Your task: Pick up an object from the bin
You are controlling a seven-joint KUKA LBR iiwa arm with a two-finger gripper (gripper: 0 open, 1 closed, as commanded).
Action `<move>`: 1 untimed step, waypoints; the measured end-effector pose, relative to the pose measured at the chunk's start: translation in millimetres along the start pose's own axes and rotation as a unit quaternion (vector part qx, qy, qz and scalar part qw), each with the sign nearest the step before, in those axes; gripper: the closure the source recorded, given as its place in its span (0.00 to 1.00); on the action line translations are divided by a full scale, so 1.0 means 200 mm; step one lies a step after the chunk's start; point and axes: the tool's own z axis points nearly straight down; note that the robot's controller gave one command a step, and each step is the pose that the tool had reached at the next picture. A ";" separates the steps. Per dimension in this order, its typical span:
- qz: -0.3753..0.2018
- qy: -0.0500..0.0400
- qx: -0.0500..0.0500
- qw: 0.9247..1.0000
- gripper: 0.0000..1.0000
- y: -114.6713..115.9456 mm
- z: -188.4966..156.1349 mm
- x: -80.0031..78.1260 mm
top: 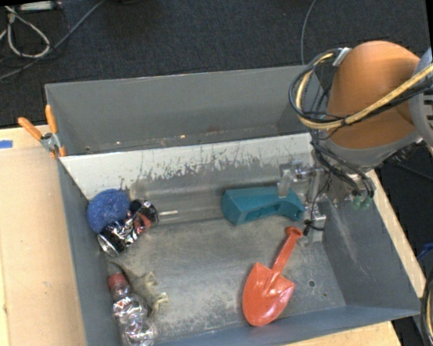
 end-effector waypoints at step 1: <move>-0.115 -0.003 0.000 0.993 0.00 -0.08 0.24 0.00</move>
Offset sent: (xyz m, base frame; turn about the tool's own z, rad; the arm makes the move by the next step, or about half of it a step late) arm -0.0132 0.0013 -0.0637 -0.6011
